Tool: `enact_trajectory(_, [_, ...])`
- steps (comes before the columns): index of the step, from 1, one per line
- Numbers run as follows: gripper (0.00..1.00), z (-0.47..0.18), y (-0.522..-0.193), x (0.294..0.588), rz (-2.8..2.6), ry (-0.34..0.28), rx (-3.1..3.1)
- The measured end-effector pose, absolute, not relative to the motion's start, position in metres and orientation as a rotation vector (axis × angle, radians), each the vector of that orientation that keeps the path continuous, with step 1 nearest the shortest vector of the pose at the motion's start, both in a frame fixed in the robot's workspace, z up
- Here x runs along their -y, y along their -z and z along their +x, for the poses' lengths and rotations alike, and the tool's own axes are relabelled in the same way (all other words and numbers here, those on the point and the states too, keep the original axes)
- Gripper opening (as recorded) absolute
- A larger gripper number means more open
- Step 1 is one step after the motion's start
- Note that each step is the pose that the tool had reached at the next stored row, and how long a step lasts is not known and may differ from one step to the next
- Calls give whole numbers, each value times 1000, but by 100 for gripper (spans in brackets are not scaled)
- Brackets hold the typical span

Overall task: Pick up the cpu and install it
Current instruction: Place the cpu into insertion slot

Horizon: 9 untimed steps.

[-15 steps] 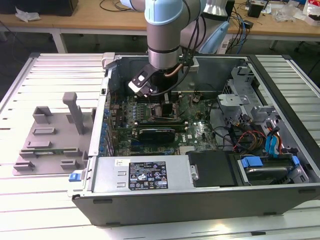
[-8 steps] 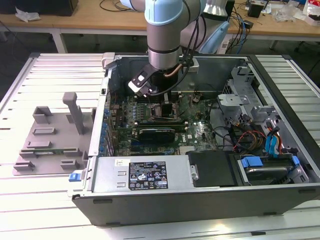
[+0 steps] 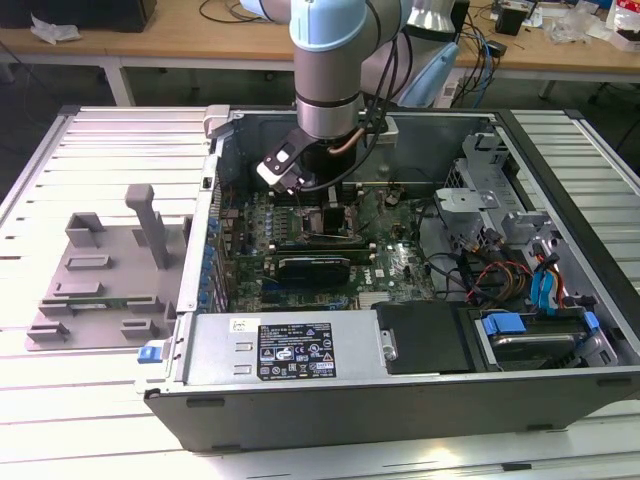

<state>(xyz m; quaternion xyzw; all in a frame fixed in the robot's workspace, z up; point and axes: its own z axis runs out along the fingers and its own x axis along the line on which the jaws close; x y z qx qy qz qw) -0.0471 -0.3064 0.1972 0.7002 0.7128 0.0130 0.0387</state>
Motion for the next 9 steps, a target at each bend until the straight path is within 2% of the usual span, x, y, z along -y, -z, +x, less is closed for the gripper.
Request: enact_trajectory(9, [55,-46,-196,306,2149,-47,-2187])
